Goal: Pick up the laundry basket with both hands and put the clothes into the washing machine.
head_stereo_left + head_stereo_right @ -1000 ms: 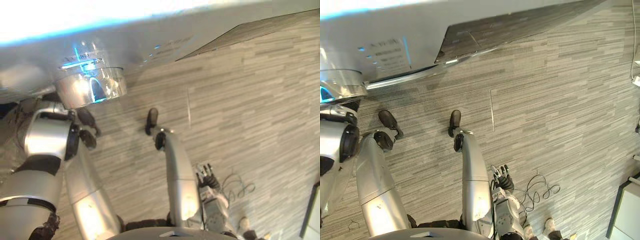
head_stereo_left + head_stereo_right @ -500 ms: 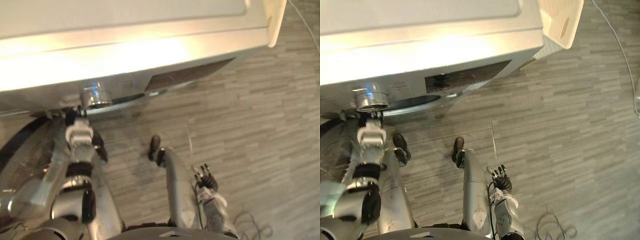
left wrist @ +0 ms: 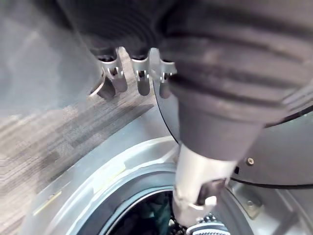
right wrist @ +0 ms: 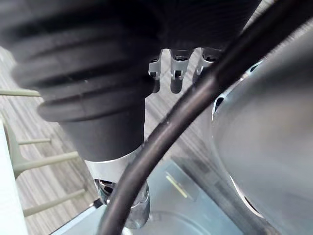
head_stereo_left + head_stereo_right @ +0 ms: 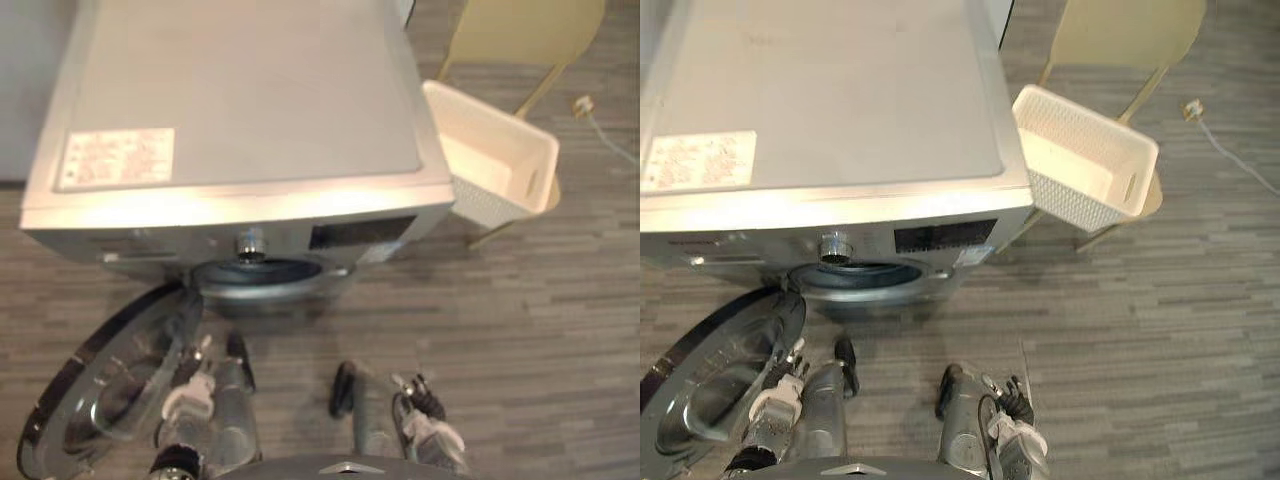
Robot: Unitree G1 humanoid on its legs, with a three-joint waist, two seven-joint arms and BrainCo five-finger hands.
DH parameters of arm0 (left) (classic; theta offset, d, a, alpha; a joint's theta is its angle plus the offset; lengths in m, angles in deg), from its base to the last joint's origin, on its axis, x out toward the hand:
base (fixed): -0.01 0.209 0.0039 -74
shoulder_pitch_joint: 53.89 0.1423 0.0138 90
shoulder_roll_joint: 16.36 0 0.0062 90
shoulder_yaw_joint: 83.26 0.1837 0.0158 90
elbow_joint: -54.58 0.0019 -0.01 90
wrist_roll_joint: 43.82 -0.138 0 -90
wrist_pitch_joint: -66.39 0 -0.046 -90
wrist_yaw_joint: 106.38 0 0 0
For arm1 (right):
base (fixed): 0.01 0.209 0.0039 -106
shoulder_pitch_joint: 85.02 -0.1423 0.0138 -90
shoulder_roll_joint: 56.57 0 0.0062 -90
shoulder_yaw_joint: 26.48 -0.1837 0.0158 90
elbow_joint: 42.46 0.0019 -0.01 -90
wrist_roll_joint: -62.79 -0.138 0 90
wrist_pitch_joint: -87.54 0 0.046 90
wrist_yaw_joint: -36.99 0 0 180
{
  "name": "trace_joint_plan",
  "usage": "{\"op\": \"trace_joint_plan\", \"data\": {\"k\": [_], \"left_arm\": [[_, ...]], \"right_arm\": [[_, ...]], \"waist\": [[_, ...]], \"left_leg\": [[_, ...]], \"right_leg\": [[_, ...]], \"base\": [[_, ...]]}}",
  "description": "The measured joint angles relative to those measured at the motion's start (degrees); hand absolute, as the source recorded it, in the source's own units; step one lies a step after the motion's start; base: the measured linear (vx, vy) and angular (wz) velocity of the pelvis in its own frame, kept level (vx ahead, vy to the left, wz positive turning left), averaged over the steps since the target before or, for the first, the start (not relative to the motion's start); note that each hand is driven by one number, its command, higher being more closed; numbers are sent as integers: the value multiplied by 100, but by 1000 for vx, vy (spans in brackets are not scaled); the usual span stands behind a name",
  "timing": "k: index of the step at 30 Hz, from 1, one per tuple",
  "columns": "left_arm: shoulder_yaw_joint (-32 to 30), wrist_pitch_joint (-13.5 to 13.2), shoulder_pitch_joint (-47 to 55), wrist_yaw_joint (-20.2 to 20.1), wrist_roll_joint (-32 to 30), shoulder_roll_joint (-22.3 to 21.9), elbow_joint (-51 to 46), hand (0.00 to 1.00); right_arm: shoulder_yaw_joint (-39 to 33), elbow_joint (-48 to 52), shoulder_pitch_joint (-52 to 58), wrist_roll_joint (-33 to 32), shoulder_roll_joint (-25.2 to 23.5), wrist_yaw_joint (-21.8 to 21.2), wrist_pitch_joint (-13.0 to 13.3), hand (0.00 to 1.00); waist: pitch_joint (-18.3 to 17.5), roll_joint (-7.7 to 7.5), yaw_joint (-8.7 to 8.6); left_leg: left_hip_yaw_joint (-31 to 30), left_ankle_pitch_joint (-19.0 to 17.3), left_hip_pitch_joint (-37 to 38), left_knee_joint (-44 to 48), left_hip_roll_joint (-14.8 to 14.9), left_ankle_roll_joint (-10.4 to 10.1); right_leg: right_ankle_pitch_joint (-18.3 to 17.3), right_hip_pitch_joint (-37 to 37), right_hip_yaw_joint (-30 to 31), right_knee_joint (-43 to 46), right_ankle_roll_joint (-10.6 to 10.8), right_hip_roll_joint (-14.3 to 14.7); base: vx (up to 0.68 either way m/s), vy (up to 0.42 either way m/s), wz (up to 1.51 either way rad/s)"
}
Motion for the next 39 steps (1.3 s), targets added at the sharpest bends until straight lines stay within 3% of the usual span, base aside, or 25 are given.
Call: {"op": "trace_joint_plan", "data": {"k": [5, 9, 16, 23, 33, 36, 39], "left_arm": [[-453, 153, 374, -17, -1122, -87, 571, 0], [-465, 172, 570, -81, -1371, -62, 805, 0], [-138, 234, 674, -115, -1772, 157, 1032, 0], [307, 279, 680, -115, -2308, 277, 1077, 0], [193, 315, 683, -126, -2166, 385, 1250, 0], [-226, 325, 686, -131, -2082, 349, 1244, 0], [-401, 324, 692, -137, -1917, 228, 1214, 0]], "right_arm": [[-600, -712, 62, 313, -20, -16, -164, 0], [-1030, -1174, 62, 359, -45, -29, -189, 0], [-1176, -1657, -66, 365, -56, -45, -298, 0], [-903, -1688, -144, 578, 22, -107, -389, 0], [-748, -1903, -179, 598, 31, -131, -401, 0], [-796, -1998, -234, 776, 18, -156, -398, 0], [-785, -2054, -319, 889, 138, -155, -402, 0]], "waist": [[-716, 167, 4], [-1016, 211, -12], [-1093, 69, -19], [-1105, 74, -102], [-1118, 51, -106], [-1045, 80, -54], [-881, 228, -50]], "left_leg": [[127, 653, 1121, -1628, -246, -19], [-37, 959, 1695, -2358, -441, -27], [-77, 950, 2175, -2415, -641, -18], [-147, 864, 2265, -2453, -643, -2], [-258, 826, 2149, -2413, -626, 2], [-366, 600, 1800, -1660, -533, 7], [-589, 361, 1526, -912, -490, 34]], "right_leg": [[355, 998, -342, -1184, 111, 79], [555, 1690, -638, -1875, 240, 117], [773, 2434, -664, -2477, 338, 111], [810, 2490, -566, -2565, 288, 133], [883, 2489, -444, -2723, 216, 243], [903, 2533, -480, -2741, 198, 298], [896, 2718, -682, -2688, 240, 318]], "base": [[148, -8, 21], [149, 24, 28], [75, 15, 3], [-53, 11, -4], [-21, 1, 3], [31, -33, 10], [-9, -32, 26]]}}
